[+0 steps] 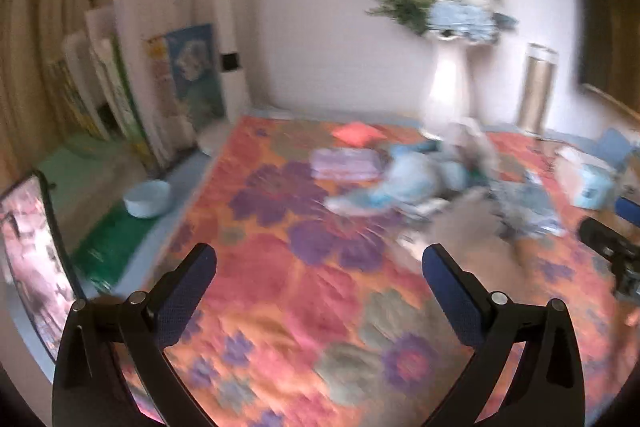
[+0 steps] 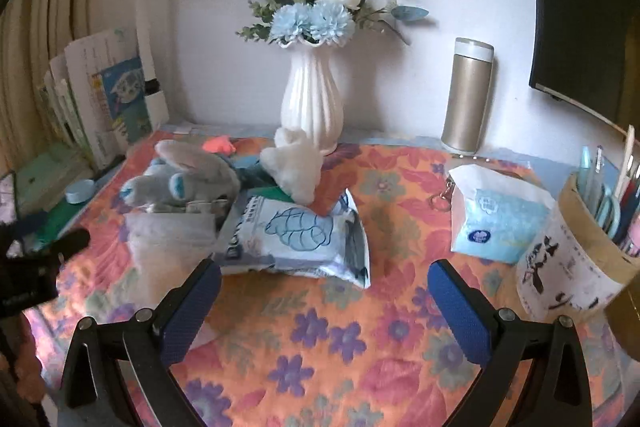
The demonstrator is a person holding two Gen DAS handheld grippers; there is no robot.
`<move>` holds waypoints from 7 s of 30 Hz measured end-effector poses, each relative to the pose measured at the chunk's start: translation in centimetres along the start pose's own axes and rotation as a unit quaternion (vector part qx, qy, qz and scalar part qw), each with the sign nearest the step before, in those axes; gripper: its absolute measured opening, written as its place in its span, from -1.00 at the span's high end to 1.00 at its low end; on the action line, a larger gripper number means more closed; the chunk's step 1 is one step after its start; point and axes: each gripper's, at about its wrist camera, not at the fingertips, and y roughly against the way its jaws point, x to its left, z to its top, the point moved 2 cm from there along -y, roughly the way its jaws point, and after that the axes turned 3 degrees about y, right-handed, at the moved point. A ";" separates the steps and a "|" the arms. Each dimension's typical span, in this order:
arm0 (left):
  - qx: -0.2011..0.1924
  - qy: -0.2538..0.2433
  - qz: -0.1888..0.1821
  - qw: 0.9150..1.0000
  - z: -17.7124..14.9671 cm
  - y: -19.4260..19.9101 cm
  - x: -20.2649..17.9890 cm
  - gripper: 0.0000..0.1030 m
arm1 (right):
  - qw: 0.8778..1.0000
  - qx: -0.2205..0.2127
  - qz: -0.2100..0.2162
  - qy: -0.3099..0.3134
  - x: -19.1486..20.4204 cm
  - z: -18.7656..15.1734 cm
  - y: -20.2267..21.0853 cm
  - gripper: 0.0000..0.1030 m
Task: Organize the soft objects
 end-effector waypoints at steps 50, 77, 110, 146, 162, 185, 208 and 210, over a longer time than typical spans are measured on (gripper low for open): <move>0.014 -0.003 0.016 1.000 -1.9 -2.4 -1.0 -0.99 | 0.998 0.052 -0.034 0.000 0.6 -1.9 -3.3 -1.00; 0.101 0.200 0.233 0.946 5.9 -8.6 13.3 -0.99 | 0.994 0.073 0.029 -0.076 -2.0 -1.9 -4.0 -1.00; 0.165 0.184 0.307 0.919 4.5 -18.3 18.1 -0.24 | 0.990 0.090 0.074 -0.081 -2.2 -2.4 -5.2 -1.00; 0.069 0.116 0.016 0.991 2.2 -11.5 5.2 -0.25 | 0.927 0.304 0.145 0.166 20.1 16.1 -27.3 0.09; 0.044 0.111 -0.025 0.992 2.4 -8.4 3.9 -0.25 | 0.968 0.156 0.171 0.097 12.6 16.9 -7.5 0.27; 0.042 0.014 -0.110 0.993 -3.4 2.5 -6.1 -0.25 | 0.976 0.179 0.103 -0.062 -2.0 -6.7 -0.2 -0.04; 0.042 -0.077 -0.285 0.955 2.0 9.1 -22.2 -0.25 | 0.988 0.075 0.038 -0.131 -12.9 -4.3 15.2 0.27; 0.051 -0.091 -0.303 0.947 1.8 9.6 -24.3 -0.25 | 0.983 0.082 0.031 -0.161 -15.7 -5.0 16.1 0.27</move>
